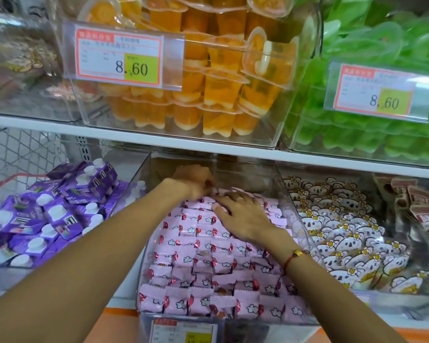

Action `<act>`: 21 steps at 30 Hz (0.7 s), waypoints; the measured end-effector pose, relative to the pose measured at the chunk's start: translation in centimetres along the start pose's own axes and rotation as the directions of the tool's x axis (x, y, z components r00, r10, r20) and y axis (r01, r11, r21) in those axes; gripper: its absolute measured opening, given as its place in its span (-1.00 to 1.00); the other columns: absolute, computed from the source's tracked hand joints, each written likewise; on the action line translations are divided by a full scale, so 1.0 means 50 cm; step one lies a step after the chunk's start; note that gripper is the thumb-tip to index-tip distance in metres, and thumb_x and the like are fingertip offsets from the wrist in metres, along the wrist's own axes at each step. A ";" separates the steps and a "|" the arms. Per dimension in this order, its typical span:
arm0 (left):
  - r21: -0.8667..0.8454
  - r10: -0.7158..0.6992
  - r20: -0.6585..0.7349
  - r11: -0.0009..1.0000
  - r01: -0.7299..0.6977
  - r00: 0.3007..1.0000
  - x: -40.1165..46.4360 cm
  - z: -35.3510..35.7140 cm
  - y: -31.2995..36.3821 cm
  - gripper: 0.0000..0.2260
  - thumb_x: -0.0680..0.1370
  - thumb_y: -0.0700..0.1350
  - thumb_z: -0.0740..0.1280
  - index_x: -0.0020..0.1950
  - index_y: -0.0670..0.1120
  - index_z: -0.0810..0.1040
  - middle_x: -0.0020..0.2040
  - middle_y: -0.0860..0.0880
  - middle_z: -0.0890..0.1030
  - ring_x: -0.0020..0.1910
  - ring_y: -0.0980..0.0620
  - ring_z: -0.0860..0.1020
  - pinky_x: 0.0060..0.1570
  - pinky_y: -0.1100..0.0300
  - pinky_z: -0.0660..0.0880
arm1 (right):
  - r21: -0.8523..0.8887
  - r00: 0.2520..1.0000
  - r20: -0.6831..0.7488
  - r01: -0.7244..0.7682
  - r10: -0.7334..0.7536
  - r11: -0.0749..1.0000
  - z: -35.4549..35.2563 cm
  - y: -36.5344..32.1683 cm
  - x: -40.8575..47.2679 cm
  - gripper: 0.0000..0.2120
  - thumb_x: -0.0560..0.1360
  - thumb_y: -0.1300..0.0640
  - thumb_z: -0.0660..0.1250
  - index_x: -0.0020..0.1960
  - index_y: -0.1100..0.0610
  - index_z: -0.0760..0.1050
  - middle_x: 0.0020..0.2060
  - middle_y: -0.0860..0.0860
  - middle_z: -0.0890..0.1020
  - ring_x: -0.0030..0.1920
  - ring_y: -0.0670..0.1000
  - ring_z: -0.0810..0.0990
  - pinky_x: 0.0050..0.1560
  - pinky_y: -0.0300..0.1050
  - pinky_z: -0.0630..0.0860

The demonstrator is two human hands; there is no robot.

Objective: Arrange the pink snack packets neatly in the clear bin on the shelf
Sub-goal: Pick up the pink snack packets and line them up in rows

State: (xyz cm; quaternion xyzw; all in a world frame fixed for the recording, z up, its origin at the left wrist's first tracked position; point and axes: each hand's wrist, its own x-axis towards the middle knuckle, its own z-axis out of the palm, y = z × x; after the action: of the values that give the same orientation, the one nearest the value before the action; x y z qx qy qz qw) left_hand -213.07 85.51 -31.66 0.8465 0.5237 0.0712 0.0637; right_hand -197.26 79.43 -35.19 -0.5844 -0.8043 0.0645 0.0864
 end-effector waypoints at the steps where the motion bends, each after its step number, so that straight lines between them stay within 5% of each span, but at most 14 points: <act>1: 0.010 0.006 -0.004 1.000 -0.006 1.000 -0.003 -0.005 -0.002 -0.83 0.56 0.02 0.29 0.09 0.08 0.62 0.05 0.06 0.62 -0.04 0.02 0.54 0.01 0.15 0.49 | 0.005 1.000 0.017 0.000 0.000 1.000 -0.002 0.000 0.001 -0.57 0.61 -0.17 -0.04 0.45 -0.18 0.22 0.48 -0.01 0.25 0.49 0.05 0.11 0.44 0.02 0.01; 4: 0.060 0.024 -0.008 0.998 -0.023 1.000 -0.007 -0.019 -0.007 -0.86 0.52 0.10 0.33 -0.02 0.11 0.64 -0.11 0.12 0.59 -0.17 0.08 0.51 -0.16 0.23 0.40 | 0.016 0.999 0.046 0.007 -0.008 1.000 -0.004 0.001 -0.001 -0.56 0.60 -0.20 -0.07 0.46 -0.20 0.21 0.48 0.00 0.25 0.49 0.06 0.09 0.45 0.06 0.00; 8: 0.046 0.009 -0.058 0.999 -0.006 0.998 -0.009 -0.014 0.004 -0.87 0.54 0.03 0.33 -0.05 0.05 0.65 -0.08 0.08 0.60 -0.16 0.07 0.49 -0.13 0.23 0.38 | 0.011 0.998 0.056 0.004 -0.005 1.000 -0.004 -0.001 -0.006 -0.55 0.60 -0.20 -0.08 0.46 -0.20 0.19 0.49 0.01 0.24 0.49 0.07 0.09 0.45 0.06 0.00; 14: -0.252 -0.152 -0.297 0.965 0.076 0.943 -0.018 -0.027 0.012 -0.81 0.59 0.02 0.25 0.06 -0.02 0.61 0.06 -0.01 0.63 -0.06 0.04 0.53 -0.05 0.17 0.42 | 0.004 0.993 0.114 -0.023 0.023 1.000 -0.012 -0.005 0.005 -0.54 0.60 -0.21 -0.07 0.46 -0.19 0.18 0.50 -0.02 0.22 0.50 0.08 0.06 0.46 0.08 -0.01; 18: -0.601 -0.457 -0.386 0.783 0.158 0.801 -0.038 -0.037 0.030 -0.77 0.62 0.00 0.18 0.07 -0.12 0.51 0.08 -0.13 0.60 0.06 -0.13 0.56 0.02 0.08 0.49 | -0.004 0.989 0.142 -0.037 0.038 0.999 -0.021 -0.013 0.008 -0.54 0.59 -0.22 -0.05 0.46 -0.19 0.18 0.50 -0.03 0.22 0.49 0.10 0.07 0.43 0.10 0.03; 21: -0.737 -0.598 -0.349 0.651 0.183 0.722 -0.075 -0.032 0.025 -0.76 0.63 -0.02 0.16 0.09 -0.17 0.48 0.06 -0.15 0.61 0.01 -0.11 0.58 -0.05 0.07 0.51 | 0.181 0.998 0.054 -0.039 0.030 0.983 -0.041 -0.014 -0.003 -0.60 0.58 -0.14 0.12 0.40 -0.12 0.31 0.25 0.04 0.52 0.26 0.14 0.47 0.25 0.02 0.41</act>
State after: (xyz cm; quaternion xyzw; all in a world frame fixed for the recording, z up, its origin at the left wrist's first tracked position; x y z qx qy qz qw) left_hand -213.92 81.62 -30.09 0.5649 0.6360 0.4807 0.2127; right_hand -197.43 79.10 -33.04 -0.5859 -0.7868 0.1543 0.1176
